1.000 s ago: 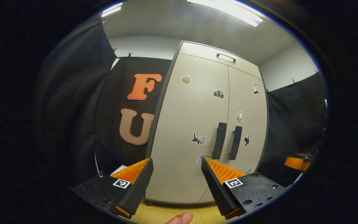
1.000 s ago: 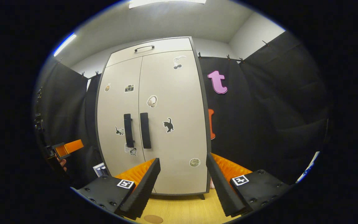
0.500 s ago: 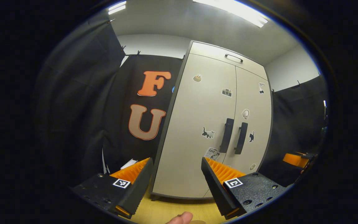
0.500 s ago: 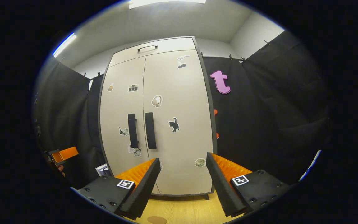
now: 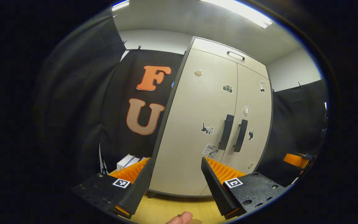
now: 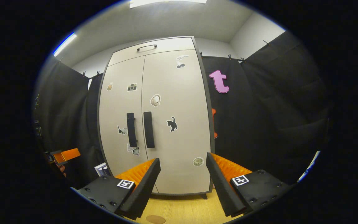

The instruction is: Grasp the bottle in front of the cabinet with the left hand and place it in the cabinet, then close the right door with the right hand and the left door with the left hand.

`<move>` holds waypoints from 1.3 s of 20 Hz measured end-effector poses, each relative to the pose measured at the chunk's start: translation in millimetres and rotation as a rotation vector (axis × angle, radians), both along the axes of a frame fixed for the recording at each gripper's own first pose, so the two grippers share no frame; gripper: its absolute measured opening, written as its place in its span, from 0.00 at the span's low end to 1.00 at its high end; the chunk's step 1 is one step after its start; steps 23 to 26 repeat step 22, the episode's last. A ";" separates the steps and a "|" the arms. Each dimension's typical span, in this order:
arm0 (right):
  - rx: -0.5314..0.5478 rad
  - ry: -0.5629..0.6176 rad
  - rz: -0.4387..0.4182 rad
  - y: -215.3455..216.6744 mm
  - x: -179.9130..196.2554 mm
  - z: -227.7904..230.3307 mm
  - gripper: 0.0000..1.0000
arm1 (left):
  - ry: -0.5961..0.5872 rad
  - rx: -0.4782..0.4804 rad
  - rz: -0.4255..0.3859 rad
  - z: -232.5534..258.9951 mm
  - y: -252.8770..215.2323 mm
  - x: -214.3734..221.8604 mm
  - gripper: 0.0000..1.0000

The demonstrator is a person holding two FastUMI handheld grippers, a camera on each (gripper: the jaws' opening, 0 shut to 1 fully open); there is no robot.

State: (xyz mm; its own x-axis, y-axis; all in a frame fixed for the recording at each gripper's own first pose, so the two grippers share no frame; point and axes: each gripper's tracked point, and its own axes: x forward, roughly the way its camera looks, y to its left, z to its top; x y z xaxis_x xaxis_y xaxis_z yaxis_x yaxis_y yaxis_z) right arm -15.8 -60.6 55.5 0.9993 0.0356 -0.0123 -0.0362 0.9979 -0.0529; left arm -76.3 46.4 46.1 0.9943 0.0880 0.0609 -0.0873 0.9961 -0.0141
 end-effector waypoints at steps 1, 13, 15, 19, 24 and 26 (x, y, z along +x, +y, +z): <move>-0.002 -0.001 0.000 0.8 0.1 0.2 0.98 | -0.001 0.001 0.000 -0.6 -0.3 0.7 0.95; 0.001 0.004 0.024 6.8 10.5 -2.5 0.89 | 0.016 -0.009 0.007 -4.4 1.8 2.0 0.95; 0.004 0.004 0.022 5.4 10.1 -2.9 0.89 | 0.017 -0.009 0.008 -4.5 2.3 3.0 0.95; 0.007 0.002 0.014 3.1 11.5 -2.6 0.89 | 0.017 -0.011 0.010 -4.5 2.9 4.2 0.95; 0.003 0.000 0.017 4.0 12.2 -2.3 0.89 | 0.015 -0.008 0.012 -3.8 3.0 2.9 0.95; 0.003 0.000 0.017 4.0 12.2 -2.3 0.89 | 0.015 -0.008 0.012 -3.8 3.0 2.9 0.95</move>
